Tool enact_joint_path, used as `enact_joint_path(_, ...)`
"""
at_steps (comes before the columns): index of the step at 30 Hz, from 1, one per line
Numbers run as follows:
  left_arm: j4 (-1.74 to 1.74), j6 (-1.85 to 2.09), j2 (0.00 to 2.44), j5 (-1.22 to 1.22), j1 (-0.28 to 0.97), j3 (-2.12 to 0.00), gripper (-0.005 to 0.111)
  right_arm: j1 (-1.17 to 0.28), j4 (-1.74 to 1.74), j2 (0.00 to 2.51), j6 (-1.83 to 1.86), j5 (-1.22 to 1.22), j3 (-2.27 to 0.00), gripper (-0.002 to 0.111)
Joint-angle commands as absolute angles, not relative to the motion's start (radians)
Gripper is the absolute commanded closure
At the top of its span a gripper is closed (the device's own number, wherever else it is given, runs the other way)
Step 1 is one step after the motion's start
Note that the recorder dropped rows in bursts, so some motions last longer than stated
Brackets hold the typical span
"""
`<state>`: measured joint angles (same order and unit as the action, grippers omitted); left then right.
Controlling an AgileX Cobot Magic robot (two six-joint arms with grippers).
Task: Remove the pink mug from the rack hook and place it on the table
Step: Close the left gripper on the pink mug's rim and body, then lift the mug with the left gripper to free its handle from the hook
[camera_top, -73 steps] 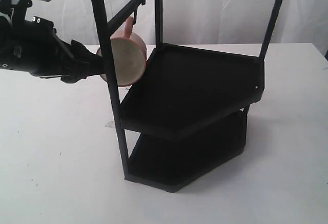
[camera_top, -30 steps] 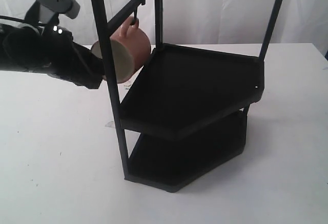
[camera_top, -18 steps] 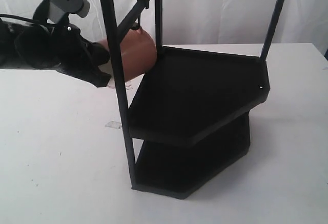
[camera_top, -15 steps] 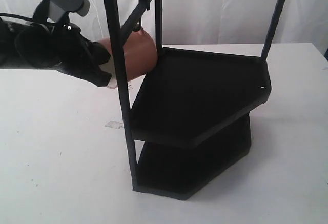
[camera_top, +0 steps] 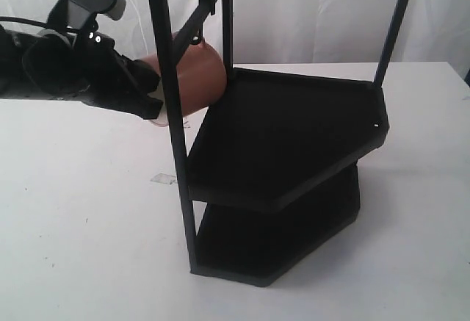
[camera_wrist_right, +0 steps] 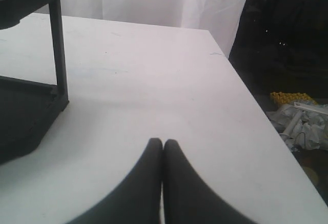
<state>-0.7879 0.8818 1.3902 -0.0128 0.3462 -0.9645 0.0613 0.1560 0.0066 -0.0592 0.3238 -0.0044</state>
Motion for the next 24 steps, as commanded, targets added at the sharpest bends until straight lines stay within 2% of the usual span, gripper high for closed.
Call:
enact_joint_path(1, -0.784, 0.844, 1.395, -0.05, 0.351, -0.958, 0.107, 0.06, 0.155, 0.0, -0.063, 0.318, 0.0, 0.108)
enact_joint_path(16, -0.784, 0.841, 1.395, -0.013, 0.351, -0.958, 0.107, 0.06, 0.155, 0.0, -0.063, 0.318, 0.0, 0.108)
enact_joint_path(24, -0.784, 0.841, 1.314, 0.0, 0.351, -0.958, 0.107, 0.06, 0.155, 0.0, -0.063, 0.318, 0.0, 0.108)
